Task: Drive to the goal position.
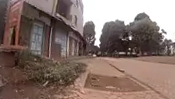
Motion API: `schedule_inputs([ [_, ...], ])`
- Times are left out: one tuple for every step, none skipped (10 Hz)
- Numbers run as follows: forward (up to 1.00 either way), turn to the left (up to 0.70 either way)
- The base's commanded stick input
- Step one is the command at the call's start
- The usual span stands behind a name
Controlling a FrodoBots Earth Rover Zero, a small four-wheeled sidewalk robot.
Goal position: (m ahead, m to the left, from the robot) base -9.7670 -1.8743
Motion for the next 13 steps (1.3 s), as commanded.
schedule_inputs([
  [0.00,0.24],
  [0.00,0.18],
  [0.00,0.19],
  [0.00,0.41],
  [0.00,0.30],
  [0.00,0.00],
  [0.00,0.02],
  [0.00,0.08],
  [0.00,0.06],
  [0.00,0.02],
  [0.00,0.03],
  [0.00,0.09],
  [-0.22,0.23],
])
